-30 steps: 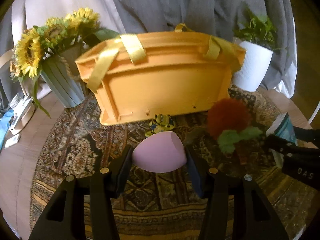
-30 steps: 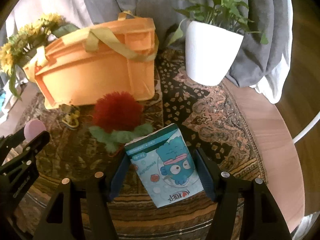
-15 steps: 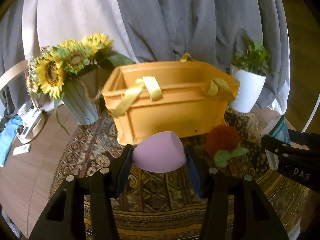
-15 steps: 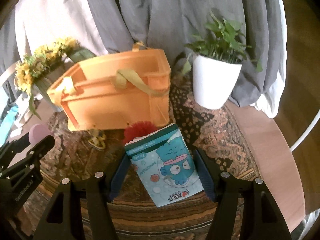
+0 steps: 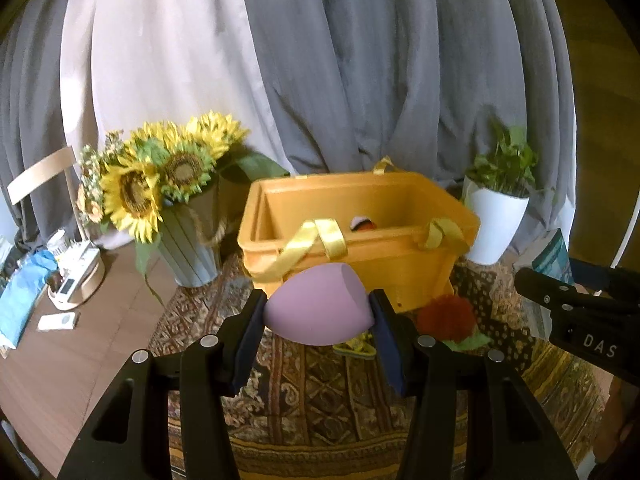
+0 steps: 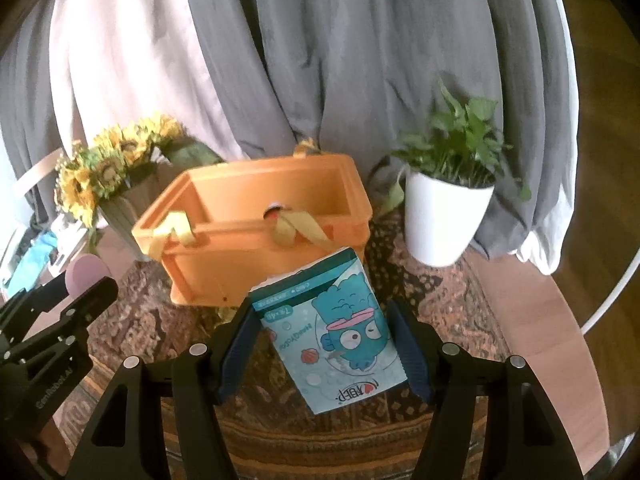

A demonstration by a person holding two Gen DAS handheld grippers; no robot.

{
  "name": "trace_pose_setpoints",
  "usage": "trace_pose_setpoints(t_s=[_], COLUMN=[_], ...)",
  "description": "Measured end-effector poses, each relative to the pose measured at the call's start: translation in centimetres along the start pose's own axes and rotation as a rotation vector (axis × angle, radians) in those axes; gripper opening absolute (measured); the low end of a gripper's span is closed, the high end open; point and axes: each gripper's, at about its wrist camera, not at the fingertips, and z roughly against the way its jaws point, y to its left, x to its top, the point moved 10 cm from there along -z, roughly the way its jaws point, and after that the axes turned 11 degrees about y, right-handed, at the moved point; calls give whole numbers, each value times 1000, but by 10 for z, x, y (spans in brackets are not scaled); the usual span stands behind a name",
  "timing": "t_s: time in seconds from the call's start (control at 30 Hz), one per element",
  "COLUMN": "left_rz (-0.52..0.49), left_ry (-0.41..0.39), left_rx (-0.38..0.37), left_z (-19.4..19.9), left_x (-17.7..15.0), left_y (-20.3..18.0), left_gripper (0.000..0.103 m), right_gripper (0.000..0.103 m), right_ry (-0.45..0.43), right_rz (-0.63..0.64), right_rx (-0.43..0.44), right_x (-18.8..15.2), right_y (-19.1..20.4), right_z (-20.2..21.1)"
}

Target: Organize soft objects

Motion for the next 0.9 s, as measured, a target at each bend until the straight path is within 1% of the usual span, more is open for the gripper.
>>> trace_pose_setpoints(t_s=[0.53,0.63,0.67,0.73,0.77,0.83,0.9], left_rz=[4,8,7,9,8,5,2], left_ry=[-132,-151,-156,-163,-162,-155,-160], left_rx=[3,4,4,8,13,5,8], left_z=[25,27,27,25,23,18,16], left_x=[51,60,62,67,69,72,74], left_y=[8,9,9,10,11,9,8], left_gripper=[52,52,52,52,52,51,51], right_gripper=[66,63,62,44,33,32,32], right_ry=[-128,-156,-162,-171,-160,-116,-100], right_rz=[13,16,18,22,24,16,-4], right_rx=[-4,-5,-7,3,12,41,59], right_x=[51,62,65,70,72,74,74], right_y=[10,10,10,11,12,12,9], right_z=[30,34,35,30,24,11,6])
